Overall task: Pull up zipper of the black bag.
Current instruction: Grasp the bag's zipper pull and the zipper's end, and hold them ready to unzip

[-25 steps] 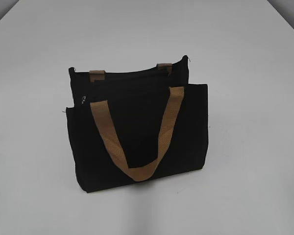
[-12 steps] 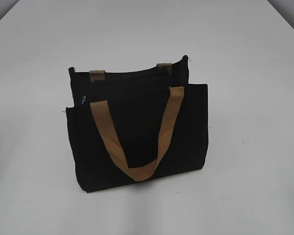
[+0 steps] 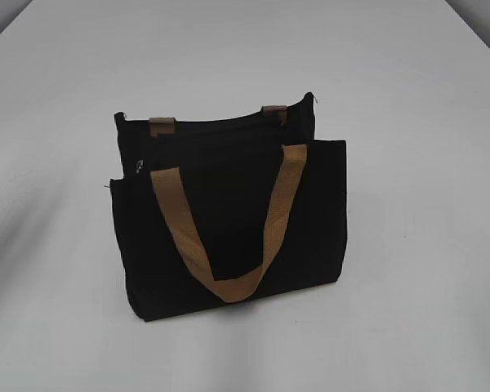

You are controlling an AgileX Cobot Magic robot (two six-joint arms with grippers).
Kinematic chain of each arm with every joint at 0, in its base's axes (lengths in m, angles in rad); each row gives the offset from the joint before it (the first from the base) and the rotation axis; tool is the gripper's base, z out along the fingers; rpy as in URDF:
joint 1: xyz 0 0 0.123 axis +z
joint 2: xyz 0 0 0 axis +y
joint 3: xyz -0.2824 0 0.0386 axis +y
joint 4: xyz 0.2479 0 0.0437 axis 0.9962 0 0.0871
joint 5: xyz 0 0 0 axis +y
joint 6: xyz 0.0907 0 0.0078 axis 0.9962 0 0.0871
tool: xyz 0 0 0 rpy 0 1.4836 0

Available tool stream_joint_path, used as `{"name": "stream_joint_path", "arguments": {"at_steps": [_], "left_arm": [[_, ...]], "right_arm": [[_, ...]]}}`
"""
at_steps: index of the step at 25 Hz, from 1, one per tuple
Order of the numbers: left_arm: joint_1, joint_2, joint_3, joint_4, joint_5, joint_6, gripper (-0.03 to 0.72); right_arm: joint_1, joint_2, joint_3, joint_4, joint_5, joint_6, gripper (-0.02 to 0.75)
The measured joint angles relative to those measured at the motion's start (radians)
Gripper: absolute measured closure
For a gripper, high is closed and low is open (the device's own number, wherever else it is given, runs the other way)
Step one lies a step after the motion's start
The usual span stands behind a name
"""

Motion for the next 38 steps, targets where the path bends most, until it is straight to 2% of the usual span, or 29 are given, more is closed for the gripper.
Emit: {"name": "stream_joint_path", "arguments": {"at_steps": [4,9,12,16,22,27,38], "left_arm": [[-0.07,0.138,0.129,0.034,-0.24,-0.095,0.449],[-0.203,0.235,0.32,0.189,-0.46,-0.176,0.449],[-0.253,0.3,0.362,0.304,-0.535,-0.183,0.449],[-0.262,0.434,0.363,0.354,-0.64,-0.183,0.436],[-0.263,0.683,0.34,0.42,-0.843,-0.182,0.335],[-0.263,0.828,0.295,0.41,-0.858,-0.182,0.309],[-0.263,0.834,0.249,0.409,-0.858,-0.182,0.307]], "right_arm": [[0.0,0.021,-0.008,0.008,-0.013,0.0,0.23],[0.0,0.061,-0.046,0.018,-0.076,0.0,0.23],[0.0,0.095,-0.047,0.048,-0.104,0.0,0.23],[0.0,0.144,-0.047,0.094,-0.111,-0.023,0.23],[0.0,0.177,-0.047,0.129,-0.114,-0.041,0.23],[0.0,0.177,-0.047,0.133,-0.127,-0.055,0.23],[0.0,0.177,-0.047,0.134,-0.129,-0.071,0.23]]}}
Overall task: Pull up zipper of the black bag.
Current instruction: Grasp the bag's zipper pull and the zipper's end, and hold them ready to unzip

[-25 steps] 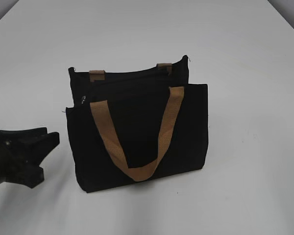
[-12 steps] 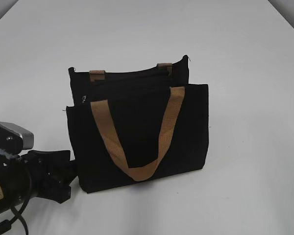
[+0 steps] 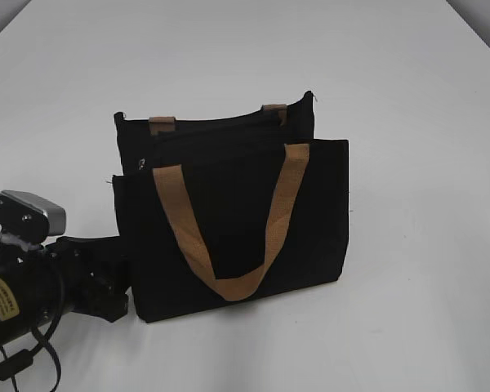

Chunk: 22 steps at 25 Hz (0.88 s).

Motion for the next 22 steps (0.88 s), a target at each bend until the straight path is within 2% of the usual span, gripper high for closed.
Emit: {"name": "stream_joint_path", "arguments": {"at_steps": [10,15,17,22], "left_arm": [[0.0,-0.048,-0.061,0.039,-0.001,0.002,0.307],[0.0,-0.049,-0.145,0.073,0.067,0.002,0.329],[0.0,-0.049,-0.177,0.074,0.124,0.002,0.381],[0.0,-0.054,-0.205,0.083,0.21,0.002,0.616]], "right_arm": [[0.0,0.0,0.0,0.002,-0.004,-0.004,0.23],[0.0,0.0,0.0,0.002,-0.005,-0.004,0.23],[0.0,0.0,0.0,0.002,-0.005,-0.004,0.23],[0.0,0.0,0.0,0.002,-0.006,-0.006,0.23]]}}
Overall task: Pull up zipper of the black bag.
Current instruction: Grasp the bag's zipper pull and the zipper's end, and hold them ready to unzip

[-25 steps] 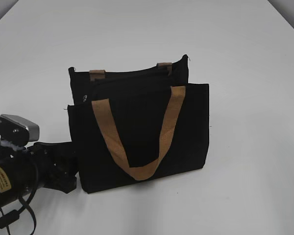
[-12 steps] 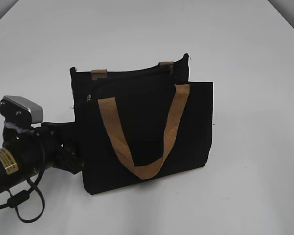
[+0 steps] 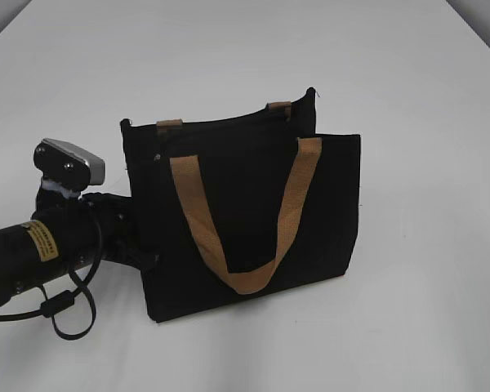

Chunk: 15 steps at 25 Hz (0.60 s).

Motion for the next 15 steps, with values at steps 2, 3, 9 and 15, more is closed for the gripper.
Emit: {"name": "stream_joint_path", "arguments": {"at_steps": [2,3,9,15], "left_arm": [[0.0,-0.015,0.0,0.001,0.036,0.0,0.662],[0.0,-0.029,0.0,0.003,0.059,0.0,0.673],[0.0,-0.199,0.0,0.007,0.277,0.019,0.688],[0.0,-0.384,0.0,0.007,0.54,0.022,0.69]], "right_arm": [[0.0,0.0,0.0,0.008,-0.003,-0.016,0.23],[0.0,0.0,0.0,0.021,-0.006,-0.037,0.23],[0.0,0.051,-0.001,0.233,-0.015,-0.264,0.255],[0.03,0.181,-0.001,0.46,-0.099,-0.534,0.264]]}}
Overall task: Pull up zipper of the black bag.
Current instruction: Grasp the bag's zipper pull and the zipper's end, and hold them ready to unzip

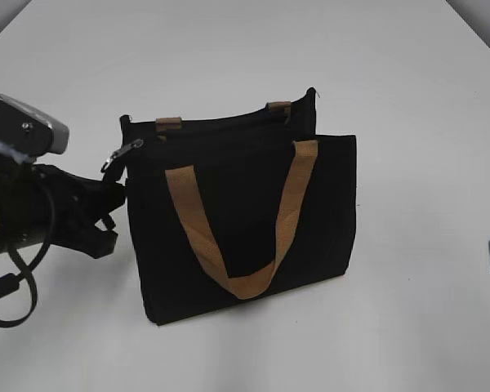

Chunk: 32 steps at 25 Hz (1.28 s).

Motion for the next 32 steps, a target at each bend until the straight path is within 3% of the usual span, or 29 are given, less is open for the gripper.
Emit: {"name": "stream_joint_path", "arguments": {"at_steps": [4,12,23,27,32], "left_arm": [[0.0,-0.112,0.0,0.0,0.083,0.0,0.69],[0.0,-0.272,0.0,0.08,0.237,0.001,0.69],[-0.001,-0.342,0.0,0.136,0.139,0.001,0.69],[-0.001,-0.342,0.0,0.142,0.131,0.001,0.69],[-0.002,-0.342,0.0,0.146,0.13,0.001,0.69]], "right_arm": [[0.083,0.116,-0.009,0.085,-0.054,-0.163,0.265],[0.278,0.476,-0.181,0.106,-0.202,-0.348,0.265],[0.562,0.902,-0.566,0.111,-0.295,-0.428,0.265],[0.629,1.003,-0.673,0.112,-0.334,-0.502,0.268],[0.639,1.124,-0.755,0.112,-0.346,-0.555,0.333]]}}
